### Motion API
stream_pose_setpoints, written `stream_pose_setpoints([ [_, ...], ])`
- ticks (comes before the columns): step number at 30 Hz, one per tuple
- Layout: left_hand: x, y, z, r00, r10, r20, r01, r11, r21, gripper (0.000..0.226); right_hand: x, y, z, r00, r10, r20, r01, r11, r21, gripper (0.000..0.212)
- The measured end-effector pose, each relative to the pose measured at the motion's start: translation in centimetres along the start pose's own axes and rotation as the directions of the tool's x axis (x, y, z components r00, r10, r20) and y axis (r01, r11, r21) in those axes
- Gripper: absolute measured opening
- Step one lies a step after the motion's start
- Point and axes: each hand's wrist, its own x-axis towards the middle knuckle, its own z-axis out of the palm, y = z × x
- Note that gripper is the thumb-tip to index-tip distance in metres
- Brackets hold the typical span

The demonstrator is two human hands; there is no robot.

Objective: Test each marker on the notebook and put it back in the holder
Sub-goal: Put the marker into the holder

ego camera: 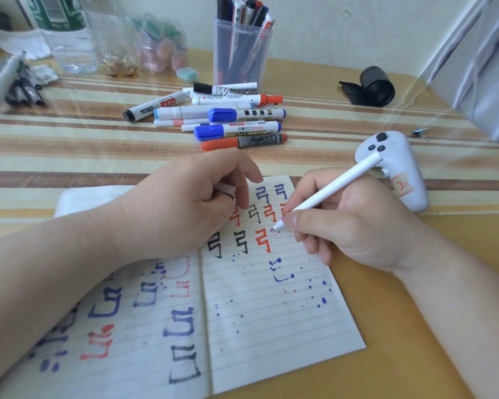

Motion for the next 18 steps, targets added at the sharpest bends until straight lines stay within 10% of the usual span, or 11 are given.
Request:
stream_pose_setpoints([
  [18, 0.18, 0.03, -0.01, 1.0, -0.016, -0.006, 0.016, 1.0, -0.015, 0.044, 0.0, -0.31, -0.05, 0.999, 0.019, 0.026, -0.018, 0.999, -0.048, 0.018],
])
